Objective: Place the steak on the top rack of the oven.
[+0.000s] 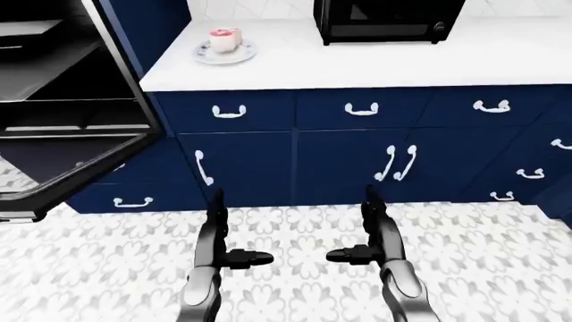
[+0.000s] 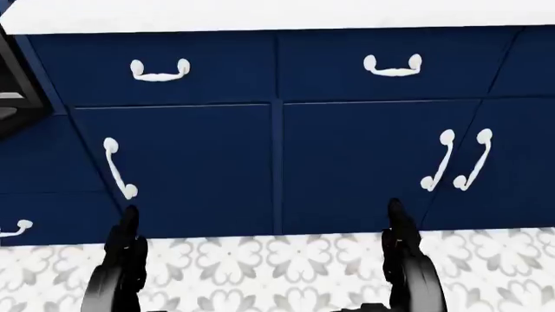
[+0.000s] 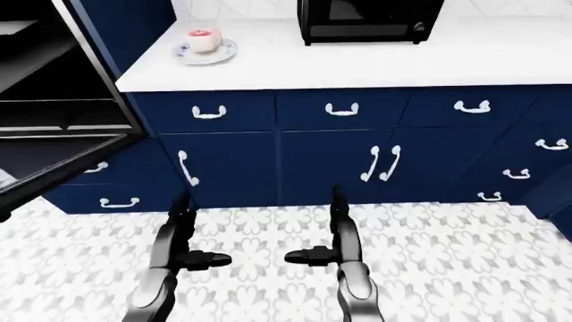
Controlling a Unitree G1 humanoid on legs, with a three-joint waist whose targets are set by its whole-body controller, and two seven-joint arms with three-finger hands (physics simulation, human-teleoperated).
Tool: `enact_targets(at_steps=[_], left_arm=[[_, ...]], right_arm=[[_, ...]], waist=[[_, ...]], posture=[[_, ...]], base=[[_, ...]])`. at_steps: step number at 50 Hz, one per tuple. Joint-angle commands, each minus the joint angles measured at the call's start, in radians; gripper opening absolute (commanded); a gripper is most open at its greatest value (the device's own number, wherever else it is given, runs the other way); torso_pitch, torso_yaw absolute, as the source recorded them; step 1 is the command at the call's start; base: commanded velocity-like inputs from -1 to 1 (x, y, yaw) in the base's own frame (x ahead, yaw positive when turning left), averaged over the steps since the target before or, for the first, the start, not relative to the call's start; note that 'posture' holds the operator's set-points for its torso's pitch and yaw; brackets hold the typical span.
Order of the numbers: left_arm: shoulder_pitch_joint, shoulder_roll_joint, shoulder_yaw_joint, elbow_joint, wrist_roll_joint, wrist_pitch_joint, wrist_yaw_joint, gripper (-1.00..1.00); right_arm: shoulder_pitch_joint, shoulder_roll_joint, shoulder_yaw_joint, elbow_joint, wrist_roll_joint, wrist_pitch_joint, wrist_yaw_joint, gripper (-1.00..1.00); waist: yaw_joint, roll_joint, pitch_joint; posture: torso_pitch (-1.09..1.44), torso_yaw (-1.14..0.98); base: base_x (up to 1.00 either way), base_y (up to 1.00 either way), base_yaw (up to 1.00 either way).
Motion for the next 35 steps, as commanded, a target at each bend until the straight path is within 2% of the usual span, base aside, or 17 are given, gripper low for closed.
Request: enact_targets(at_steps=[1, 3, 4, 5, 7, 8, 13, 21, 22, 23, 24, 25, 26, 27, 29, 33, 35], left_arm=[[-0.038, 0.011, -0.004, -0.107, 0.015, -0.029, 0.000, 1.00], [-0.045, 0.016, -0.005, -0.144, 0.036, 0.004, 0.000, 1.00], [-0.051, 0.019, -0.004, -0.166, 0.047, 0.025, -0.003, 1.00], [-0.056, 0.019, 0.000, -0.179, 0.050, 0.035, -0.004, 1.00], [-0.082, 0.029, 0.004, -0.253, 0.065, 0.112, -0.017, 1.00], [-0.097, 0.034, 0.008, -0.285, 0.072, 0.145, -0.023, 1.00], [-0.247, 0.059, 0.016, -0.424, 0.103, 0.348, -0.061, 1.00], [-0.405, 0.084, 0.028, -0.473, 0.121, 0.470, -0.078, 1.00], [-0.420, 0.085, 0.026, -0.499, 0.122, 0.499, -0.081, 1.00], [-0.432, 0.087, 0.024, -0.525, 0.124, 0.525, -0.086, 1.00], [-0.443, 0.089, 0.019, -0.543, 0.128, 0.543, -0.092, 1.00], [-0.453, 0.093, 0.024, -0.554, 0.130, 0.557, -0.097, 1.00], [-0.454, 0.095, 0.027, -0.561, 0.131, 0.560, -0.099, 1.00], [-0.459, 0.095, 0.028, -0.570, 0.131, 0.568, -0.100, 1.00], [-0.471, 0.099, 0.027, -0.562, 0.138, 0.568, -0.101, 1.00], [-0.478, 0.096, 0.033, -0.575, 0.138, 0.582, -0.098, 1.00], [-0.475, 0.099, 0.033, -0.585, 0.137, 0.591, -0.101, 1.00]], right_arm=[[-0.049, -0.015, -0.001, -0.118, -0.022, 0.018, -0.013, 1.00], [-0.078, -0.014, 0.001, -0.134, -0.039, 0.030, -0.018, 1.00], [-0.092, -0.017, 0.009, -0.159, -0.052, 0.054, -0.014, 1.00], [-0.098, -0.016, 0.007, -0.161, -0.055, 0.058, -0.013, 1.00], [-0.118, -0.019, 0.005, -0.281, -0.052, 0.160, 0.000, 1.00], [-0.129, -0.019, -0.001, -0.319, -0.048, 0.191, 0.000, 1.00], [-0.309, -0.042, -0.012, -0.510, -0.043, 0.438, 0.007, 1.00], [-0.462, -0.061, -0.016, -0.579, -0.037, 0.551, 0.000, 1.00], [-0.465, -0.062, -0.015, -0.601, -0.036, 0.551, -0.001, 1.00], [-0.478, -0.064, -0.018, -0.619, -0.032, 0.576, -0.001, 1.00], [-0.505, -0.069, -0.016, -0.633, -0.032, 0.608, -0.001, 1.00], [-0.535, -0.072, -0.021, -0.645, -0.026, 0.641, -0.003, 1.00], [-0.545, -0.075, -0.023, -0.650, -0.023, 0.651, -0.005, 1.00], [-0.541, -0.078, -0.020, -0.659, -0.024, 0.653, -0.003, 1.00], [-0.528, -0.073, -0.016, -0.653, -0.021, 0.628, -0.004, 1.00], [-0.571, -0.077, -0.018, -0.676, -0.012, 0.679, 0.001, 1.00], [-0.553, -0.074, -0.011, -0.659, -0.015, 0.644, 0.001, 1.00]], waist=[[-0.002, -0.008, -0.001], [0.009, -0.002, -0.064], [0.009, -0.002, -0.035], [0.007, -0.006, -0.020], [0.008, -0.008, -0.069], [0.009, -0.008, -0.076], [0.011, -0.004, -0.086], [0.009, -0.002, -0.097], [0.007, 0.004, -0.115], [0.005, 0.004, -0.108], [0.002, -0.003, -0.082], [0.002, -0.029, -0.044], [0.001, -0.038, -0.046], [-0.006, -0.038, -0.057], [-0.016, -0.033, -0.058], [-0.040, 0.001, -0.053], [-0.049, 0.035, -0.056]], posture=[[0.00, 0.00], [0.00, 0.00], [0.00, 0.00], [0.00, 0.00], [0.00, 0.00], [0.00, 0.00], [0.00, 0.00], [0.00, 0.00], [0.00, 0.00], [0.00, 0.00], [0.00, 0.00], [0.00, 0.00], [0.00, 0.00], [0.00, 0.00], [0.00, 0.00], [0.00, 0.00], [0.00, 0.00]], base=[[0.00, 0.00, 0.00], [0.00, 0.00, 0.00], [0.00, 0.00, 0.00], [0.00, 0.00, 0.00], [0.00, 0.00, 0.00], [0.00, 0.00, 0.00], [0.00, 0.00, 0.00], [0.00, 0.00, 0.00], [0.04, 0.08, 0.00], [0.21, 0.28, 0.00], [0.47, 0.62, 0.00], [0.48, 0.62, 0.00], [0.48, 0.62, 0.00], [0.48, 0.62, 0.00], [0.48, 0.62, 0.00], [0.48, 0.63, 0.00], [0.48, 0.62, 0.00]])
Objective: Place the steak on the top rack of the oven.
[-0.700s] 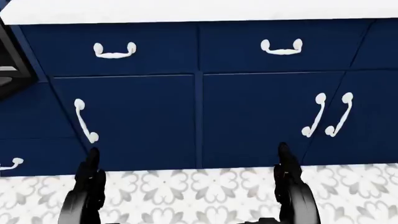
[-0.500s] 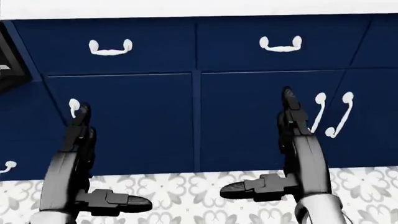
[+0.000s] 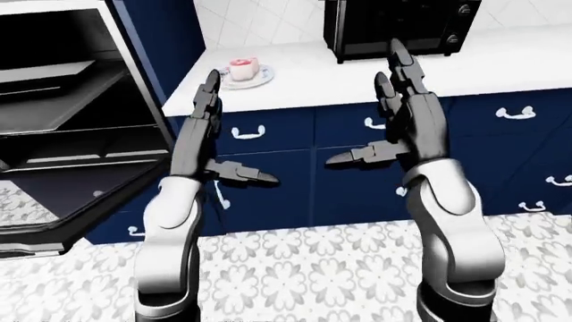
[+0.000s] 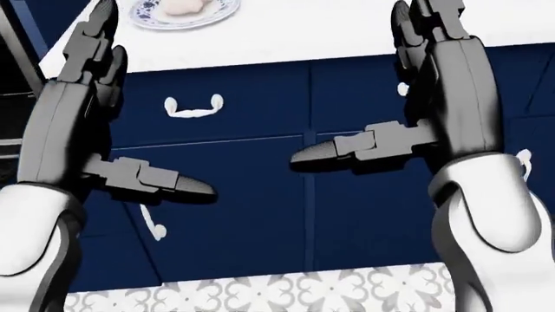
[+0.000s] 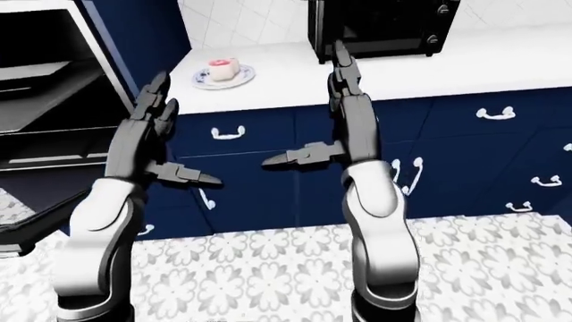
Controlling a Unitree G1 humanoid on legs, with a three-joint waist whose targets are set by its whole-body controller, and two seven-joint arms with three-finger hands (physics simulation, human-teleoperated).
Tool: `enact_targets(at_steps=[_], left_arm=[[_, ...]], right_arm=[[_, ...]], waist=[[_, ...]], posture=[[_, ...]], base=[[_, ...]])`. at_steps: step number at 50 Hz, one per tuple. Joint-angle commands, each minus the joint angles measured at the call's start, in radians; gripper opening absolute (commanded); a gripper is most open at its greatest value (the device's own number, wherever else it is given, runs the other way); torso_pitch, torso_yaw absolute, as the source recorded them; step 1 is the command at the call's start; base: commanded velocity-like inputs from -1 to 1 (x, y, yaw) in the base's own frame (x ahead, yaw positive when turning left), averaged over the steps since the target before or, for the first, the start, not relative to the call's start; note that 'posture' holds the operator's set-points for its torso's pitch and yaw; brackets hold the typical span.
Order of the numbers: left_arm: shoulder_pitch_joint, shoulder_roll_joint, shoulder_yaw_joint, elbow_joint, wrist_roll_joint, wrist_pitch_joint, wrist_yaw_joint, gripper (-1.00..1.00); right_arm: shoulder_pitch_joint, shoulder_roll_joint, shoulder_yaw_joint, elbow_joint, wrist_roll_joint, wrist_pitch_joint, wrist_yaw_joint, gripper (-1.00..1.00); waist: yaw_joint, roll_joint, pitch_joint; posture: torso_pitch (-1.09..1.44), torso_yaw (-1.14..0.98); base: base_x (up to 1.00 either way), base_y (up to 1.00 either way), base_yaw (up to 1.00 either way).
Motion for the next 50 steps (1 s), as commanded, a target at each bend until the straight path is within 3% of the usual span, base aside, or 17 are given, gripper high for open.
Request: enact_targets(at_steps=[1, 3, 4, 6, 10, 16, 23, 26, 28, 30, 32, 33, 34, 35, 37, 47, 50], left_arm=[[-0.031, 0.012, 0.019, -0.009, 0.006, 0.001, 0.011, 1.00], [-0.040, 0.016, 0.024, -0.031, 0.002, 0.025, 0.009, 1.00], [-0.041, 0.019, 0.023, -0.028, 0.004, 0.024, 0.011, 1.00], [-0.044, 0.016, 0.019, -0.029, 0.004, 0.027, 0.014, 1.00], [-0.047, 0.014, 0.018, -0.050, 0.009, 0.044, 0.017, 1.00], [-0.011, 0.003, 0.002, -0.068, 0.013, 0.032, 0.024, 1.00], [-0.013, 0.002, 0.003, -0.088, 0.015, 0.049, 0.017, 1.00], [-0.008, 0.004, 0.004, -0.103, 0.018, 0.058, 0.011, 1.00], [-0.006, 0.001, 0.004, -0.101, 0.020, 0.055, 0.014, 1.00], [-0.006, 0.001, 0.005, -0.097, 0.024, 0.052, 0.016, 1.00], [-0.001, 0.000, 0.003, -0.102, 0.025, 0.052, 0.015, 1.00], [0.000, 0.000, 0.004, -0.101, 0.026, 0.051, 0.014, 1.00], [0.000, 0.000, 0.004, -0.100, 0.026, 0.050, 0.014, 1.00], [-0.001, -0.001, 0.004, -0.093, 0.027, 0.045, 0.015, 1.00], [-0.001, -0.001, 0.005, -0.097, 0.026, 0.048, 0.013, 1.00], [0.025, 0.002, -0.046, -0.384, 0.086, 0.291, -0.069, 1.00], [0.022, -0.036, -0.130, -0.560, 0.218, 0.444, -0.145, 1.00]], right_arm=[[-0.022, 0.004, 0.010, -0.007, 0.005, -0.021, 0.005, 1.00], [-0.066, -0.003, 0.002, -0.029, 0.014, 0.039, 0.004, 1.00], [-0.075, -0.003, -0.001, -0.029, 0.020, 0.045, 0.002, 1.00], [-0.039, 0.007, 0.004, -0.020, 0.026, 0.002, -0.001, 1.00], [-0.041, 0.012, 0.013, -0.030, 0.031, 0.020, -0.007, 1.00], [-0.010, 0.020, 0.022, -0.043, 0.026, 0.010, -0.011, 1.00], [-0.009, 0.020, 0.027, -0.045, 0.017, 0.008, -0.004, 1.00], [-0.012, 0.022, 0.018, -0.052, 0.024, 0.016, -0.012, 1.00], [-0.008, 0.020, 0.028, -0.055, 0.020, 0.016, -0.008, 1.00], [0.000, 0.021, 0.027, -0.057, 0.018, 0.012, -0.006, 1.00], [0.003, 0.023, 0.030, -0.060, 0.016, 0.009, -0.004, 1.00], [0.004, 0.032, 0.022, -0.061, 0.027, 0.007, -0.008, 1.00], [0.008, 0.025, 0.027, -0.061, 0.020, 0.005, -0.007, 1.00], [0.010, 0.024, 0.027, -0.064, 0.019, 0.008, -0.007, 1.00], [0.024, 0.027, 0.031, -0.052, 0.014, -0.019, -0.007, 1.00], [-0.059, 0.003, -0.007, -0.058, 0.026, 0.054, 0.014, 1.00], [-0.067, -0.031, -0.015, -0.073, 0.008, 0.080, 0.022, 1.00]], waist=[[0.007, 0.006, -0.013], [0.019, 0.082, -0.021], [0.023, 0.026, -0.004], [0.034, 0.025, -0.003], [0.056, -0.015, 0.001], [0.063, -0.030, 0.002], [0.052, 0.029, 0.022], [0.044, -0.015, 0.048], [0.043, -0.045, -0.027], [0.050, -0.066, -0.004], [0.051, -0.036, -0.002], [0.055, -0.008, -0.012], [0.073, 0.043, -0.015], [0.079, 0.048, -0.006], [0.100, 0.005, 0.008], [0.091, -0.045, 0.005], [0.099, -0.107, -0.012]], posture=[[0.00, 0.00], [0.00, 0.00], [0.00, 0.00], [0.00, 0.00], [0.00, 0.00], [0.00, 0.00], [0.00, 0.00], [0.00, 0.00], [0.00, 0.00], [0.00, 0.00], [0.00, 0.00], [0.00, 0.00], [0.00, 0.00], [0.00, 0.00], [0.00, 0.00], [0.00, 0.00], [0.00, 0.00]], base=[[0.48, 0.62, 0.00], [0.48, 0.62, 0.00], [0.48, 0.62, 0.00], [0.48, 0.63, 0.00], [0.48, 0.57, 0.00], [0.48, 0.35, 0.00], [0.45, 0.07, 0.00], [0.35, 0.03, 0.00], [0.27, 0.00, 0.00], [0.26, 0.00, 0.00], [0.11, 0.00, 0.00], [0.00, 0.00, 0.00], [0.00, 0.00, 0.00], [0.00, 0.00, 0.00], [0.00, 0.00, 0.00], [0.00, 0.00, 0.00], [0.00, 0.00, 0.00]])
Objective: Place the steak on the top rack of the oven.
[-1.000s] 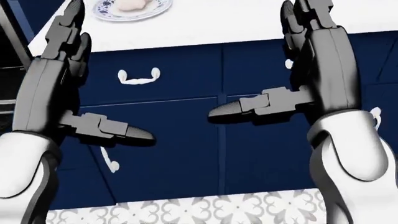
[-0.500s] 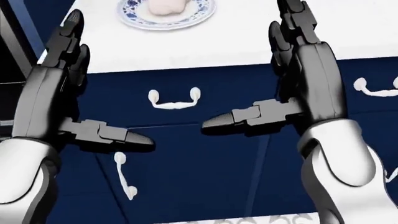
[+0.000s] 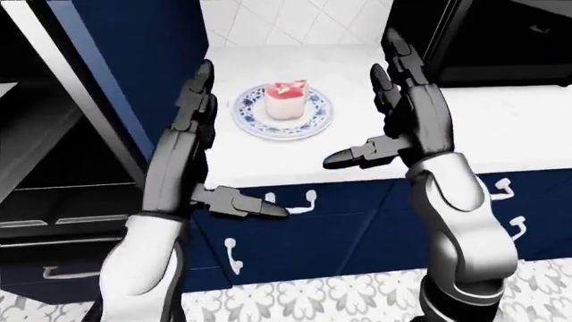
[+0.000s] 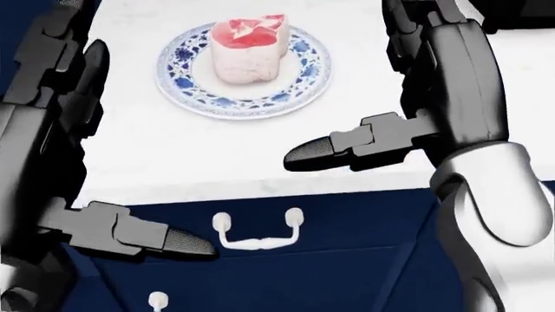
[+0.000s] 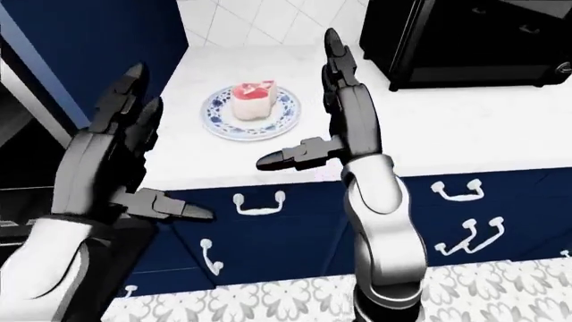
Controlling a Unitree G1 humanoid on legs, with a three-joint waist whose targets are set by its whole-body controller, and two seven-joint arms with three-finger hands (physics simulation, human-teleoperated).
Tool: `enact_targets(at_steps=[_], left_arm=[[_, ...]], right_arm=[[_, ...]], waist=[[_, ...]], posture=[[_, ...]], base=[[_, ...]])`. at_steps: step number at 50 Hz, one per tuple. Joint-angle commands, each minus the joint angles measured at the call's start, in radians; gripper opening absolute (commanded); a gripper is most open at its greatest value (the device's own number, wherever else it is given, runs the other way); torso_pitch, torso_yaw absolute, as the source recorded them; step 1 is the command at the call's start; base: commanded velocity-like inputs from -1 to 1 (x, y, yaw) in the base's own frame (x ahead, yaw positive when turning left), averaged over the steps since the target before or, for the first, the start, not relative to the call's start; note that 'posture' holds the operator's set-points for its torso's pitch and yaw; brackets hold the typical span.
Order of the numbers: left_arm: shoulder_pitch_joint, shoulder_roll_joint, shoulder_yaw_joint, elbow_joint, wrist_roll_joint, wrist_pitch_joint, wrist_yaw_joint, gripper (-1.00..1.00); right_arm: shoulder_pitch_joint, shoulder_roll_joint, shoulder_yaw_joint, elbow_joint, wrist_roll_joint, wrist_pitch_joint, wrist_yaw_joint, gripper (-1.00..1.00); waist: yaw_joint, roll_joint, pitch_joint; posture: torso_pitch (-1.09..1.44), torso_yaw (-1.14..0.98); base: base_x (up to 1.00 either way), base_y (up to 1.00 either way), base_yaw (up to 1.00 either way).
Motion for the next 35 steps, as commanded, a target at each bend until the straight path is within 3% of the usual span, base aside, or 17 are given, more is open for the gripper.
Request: enact_targets(at_steps=[1, 2, 4, 5, 6, 7, 8, 9, 12, 15, 16, 17, 28, 30, 33, 34, 35], left_arm=[[-0.042, -0.063, -0.061, -0.057, 0.205, 0.071, -0.154, 1.00], [-0.072, -0.145, -0.079, -0.059, 0.423, 0.068, -0.328, 1.00], [-0.154, -0.486, -0.072, -0.060, 1.022, -0.096, -0.792, 1.00], [-0.202, -0.590, -0.067, -0.060, 1.186, -0.157, -0.897, 1.00], [-0.301, -0.608, -0.071, -0.060, 1.336, -0.128, -0.996, 1.00], [-0.426, -0.525, -0.071, -0.060, 1.478, -0.030, -1.124, 1.00], [-0.488, -0.430, -0.125, -0.060, 1.633, 0.090, -1.285, 1.00], [-0.496, -0.345, -0.161, -0.060, 1.691, 0.190, -1.360, 1.00], [-0.493, -0.268, -0.193, -0.060, 1.697, 0.281, -1.387, 1.00], [-0.534, -0.269, -0.112, -0.060, 1.599, 0.278, -1.388, 1.00], [-0.529, -0.252, -0.089, -0.060, 1.563, 0.286, -1.388, 1.00], [-0.531, -0.261, -0.087, -0.060, 1.560, 0.288, -1.388, 1.00], [-0.515, -0.281, -0.132, -0.060, 1.588, 0.284, -1.388, 1.00], [-0.516, -0.262, -0.124, -0.060, 1.578, 0.295, -1.388, 1.00], [-0.508, -0.240, -0.134, -0.060, 1.574, 0.315, -1.388, 1.00], [-0.506, -0.241, -0.143, -0.060, 1.579, 0.323, -1.388, 1.00], [-0.501, -0.240, -0.154, -0.060, 1.583, 0.329, -1.388, 1.00]], right_arm=[[-0.027, -0.004, -0.042, -0.035, 0.004, 0.014, -0.006, 1.00], [0.007, 0.001, -0.032, -0.030, 0.006, -0.027, -0.009, 1.00], [-0.003, -0.009, -0.037, -0.041, 0.012, -0.011, -0.005, 1.00], [-0.026, -0.013, -0.042, -0.040, 0.018, 0.013, -0.009, 1.00], [0.001, -0.008, -0.031, -0.030, 0.016, -0.025, -0.010, 1.00], [-0.009, -0.009, -0.034, -0.032, 0.020, -0.021, -0.012, 1.00], [-0.004, -0.016, -0.027, -0.034, 0.013, -0.023, -0.010, 1.00], [-0.012, -0.017, -0.031, -0.046, 0.016, -0.003, -0.009, 1.00], [-0.005, -0.026, -0.031, -0.017, -0.003, -0.039, -0.013, 1.00], [0.000, -0.018, -0.039, -0.006, 0.010, -0.066, -0.003, 1.00], [-0.013, -0.024, -0.036, -0.013, 0.007, -0.046, -0.004, 1.00], [0.002, -0.025, -0.031, -0.010, 0.003, -0.063, 0.002, 1.00], [-0.009, -0.021, -0.034, -0.010, 0.001, -0.060, 0.004, 1.00], [-0.006, -0.022, -0.033, -0.005, -0.003, -0.068, 0.004, 1.00], [-0.012, -0.025, -0.038, -0.008, -0.001, -0.058, 0.003, 1.00], [-0.031, -0.029, -0.042, -0.014, 0.002, -0.031, 0.001, 1.00], [0.005, -0.023, -0.034, -0.004, -0.003, -0.076, 0.002, 1.00]], waist=[[-0.002, 0.010, -0.024], [-0.005, 0.012, -0.020], [0.002, 0.006, -0.022], [0.005, -0.001, -0.020], [0.003, -0.007, -0.019], [-0.003, -0.008, -0.016], [-0.007, -0.004, -0.014], [-0.011, 0.000, -0.013], [-0.015, 0.000, -0.009], [-0.013, -0.010, -0.010], [-0.004, -0.001, -0.029], [-0.015, 0.002, -0.019], [-0.008, 0.039, -0.006], [-0.009, 0.028, -0.001], [-0.013, -0.036, 0.007], [-0.016, -0.040, -0.008], [-0.030, -0.029, -0.002]], posture=[[0.00, 0.00], [0.00, 0.00], [0.00, 0.00], [0.00, 0.00], [0.00, 0.00], [0.00, 0.00], [0.00, 0.00], [0.00, 0.00], [0.00, 0.00], [0.00, 0.00], [0.00, 0.00], [0.00, 0.00], [0.00, 0.00], [0.00, 0.00], [0.00, 0.00], [0.00, 0.00], [0.00, 0.00]], base=[[0.00, 0.00, 0.00], [0.00, 0.00, 0.00], [0.00, 0.00, 0.00], [0.00, 0.00, 0.00], [0.00, 0.00, 0.00], [0.00, 0.00, 0.00], [0.00, 0.00, 0.00], [0.00, 0.00, 0.00], [0.00, 0.00, 0.00], [0.00, 0.00, 0.00], [0.00, 0.00, 0.44], [0.00, 0.00, 0.44], [0.00, 0.00, 0.46], [0.00, 0.00, 0.45], [0.00, 0.00, 0.46], [0.00, 0.00, 0.45], [0.00, 0.00, 0.45]])
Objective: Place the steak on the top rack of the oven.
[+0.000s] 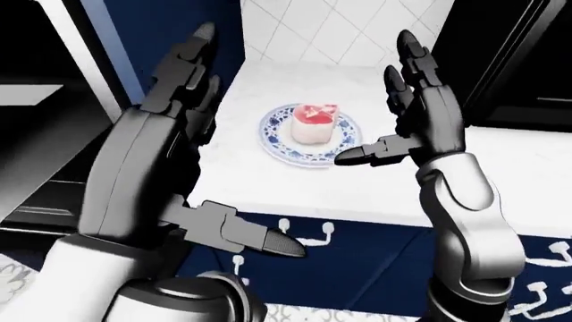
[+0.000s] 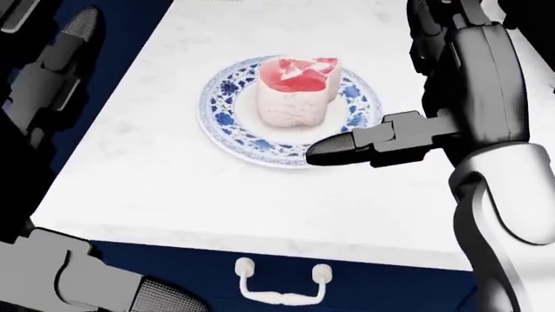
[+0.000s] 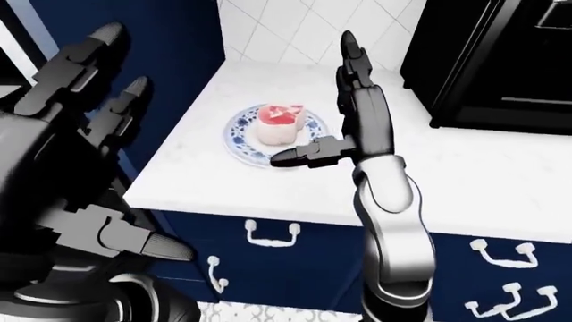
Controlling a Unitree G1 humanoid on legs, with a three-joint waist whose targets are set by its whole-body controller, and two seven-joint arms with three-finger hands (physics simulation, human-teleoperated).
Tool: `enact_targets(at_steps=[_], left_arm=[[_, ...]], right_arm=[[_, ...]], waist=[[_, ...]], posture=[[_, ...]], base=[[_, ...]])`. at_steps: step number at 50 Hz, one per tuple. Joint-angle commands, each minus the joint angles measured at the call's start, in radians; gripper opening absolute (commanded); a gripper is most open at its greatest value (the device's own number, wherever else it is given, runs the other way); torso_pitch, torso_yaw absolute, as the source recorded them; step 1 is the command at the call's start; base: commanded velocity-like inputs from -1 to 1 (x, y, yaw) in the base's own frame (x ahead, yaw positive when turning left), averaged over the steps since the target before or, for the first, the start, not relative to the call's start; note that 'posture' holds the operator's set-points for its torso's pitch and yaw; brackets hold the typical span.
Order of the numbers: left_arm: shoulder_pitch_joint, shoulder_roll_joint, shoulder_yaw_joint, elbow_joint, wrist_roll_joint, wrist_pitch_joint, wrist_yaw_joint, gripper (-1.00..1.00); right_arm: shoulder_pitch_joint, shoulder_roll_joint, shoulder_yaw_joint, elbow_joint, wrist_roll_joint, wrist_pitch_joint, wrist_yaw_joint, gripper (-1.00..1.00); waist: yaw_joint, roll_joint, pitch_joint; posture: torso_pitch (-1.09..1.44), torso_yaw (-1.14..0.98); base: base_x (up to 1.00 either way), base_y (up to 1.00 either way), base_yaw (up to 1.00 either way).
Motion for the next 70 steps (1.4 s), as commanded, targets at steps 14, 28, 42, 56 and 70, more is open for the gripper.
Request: enact_targets(at_steps=[14, 28, 42, 56, 70], left_arm=[[-0.017, 0.055, -0.034, -0.007, 0.008, 0.058, 0.000, 1.00], [-0.005, 0.128, -0.062, -0.007, 0.009, 0.136, 0.000, 1.00], [-0.003, 0.135, -0.058, -0.007, 0.004, 0.136, 0.000, 1.00], [-0.002, 0.151, -0.062, -0.007, 0.002, 0.148, 0.000, 1.00], [-0.015, 0.138, -0.006, -0.007, -0.036, 0.104, 0.000, 1.00]], right_arm=[[-0.002, 0.007, 0.016, -0.025, 0.000, -0.064, -0.014, 1.00], [-0.020, -0.001, 0.015, -0.025, -0.020, -0.041, -0.016, 1.00], [0.017, 0.004, 0.009, -0.022, -0.002, -0.081, -0.034, 1.00], [0.036, 0.008, 0.007, -0.033, -0.016, -0.085, -0.024, 1.00], [-0.032, -0.034, -0.026, -0.028, 0.010, -0.019, -0.072, 1.00]], waist=[[0.010, 0.118, -0.056], [0.028, -0.003, -0.021], [0.013, 0.056, -0.044], [-0.010, -0.020, -0.057], [0.004, -0.038, -0.019]], posture=[[0.00, 0.00], [0.00, 0.00], [0.00, 0.00], [0.00, 0.00], [0.00, 0.00]], base=[[0.00, 0.00, 0.91], [0.00, 0.00, 0.27], [0.00, 0.00, 0.33], [0.00, 0.31, 0.04], [0.00, 0.09, 0.00]])
